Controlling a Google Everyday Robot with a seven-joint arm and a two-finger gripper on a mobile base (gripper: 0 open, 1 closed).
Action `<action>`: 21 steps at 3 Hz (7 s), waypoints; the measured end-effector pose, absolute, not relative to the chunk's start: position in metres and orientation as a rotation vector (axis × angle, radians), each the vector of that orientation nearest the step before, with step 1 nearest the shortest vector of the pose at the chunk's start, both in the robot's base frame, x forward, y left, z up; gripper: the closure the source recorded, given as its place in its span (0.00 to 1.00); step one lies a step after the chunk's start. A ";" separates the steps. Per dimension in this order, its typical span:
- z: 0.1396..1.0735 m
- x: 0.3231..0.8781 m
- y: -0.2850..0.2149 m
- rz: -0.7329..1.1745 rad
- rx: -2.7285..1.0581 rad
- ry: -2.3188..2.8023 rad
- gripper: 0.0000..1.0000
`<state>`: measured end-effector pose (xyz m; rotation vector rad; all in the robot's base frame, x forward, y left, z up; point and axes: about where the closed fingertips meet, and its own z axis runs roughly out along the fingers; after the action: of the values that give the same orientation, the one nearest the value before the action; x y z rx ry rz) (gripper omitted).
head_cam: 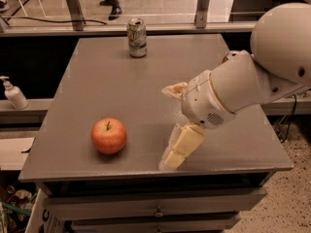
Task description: Move apple near 7up can
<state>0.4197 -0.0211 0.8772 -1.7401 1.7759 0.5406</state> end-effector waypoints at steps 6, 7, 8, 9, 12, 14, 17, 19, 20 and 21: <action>0.835 0.435 0.097 0.854 -1.659 1.658 0.42; 0.837 0.438 0.094 0.857 -1.639 1.663 0.64; 0.846 0.451 0.086 0.836 -1.596 1.663 0.88; 0.863 0.479 0.075 0.786 -1.548 1.668 1.00; 0.893 0.537 0.060 0.714 -1.444 1.632 1.00; 0.900 0.613 0.049 0.691 -1.249 1.591 1.00; 0.897 0.716 0.057 0.655 -1.072 1.590 1.00; 0.882 0.752 0.043 0.561 -1.090 1.658 1.00; 0.864 0.758 0.042 0.536 -1.120 1.703 1.00; 0.852 0.759 0.044 0.544 -1.144 1.731 0.82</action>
Offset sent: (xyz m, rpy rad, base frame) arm 0.0006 0.0795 -0.0268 0.1688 0.1248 0.0391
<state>0.7590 0.0442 0.8521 -1.1441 1.7308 0.5443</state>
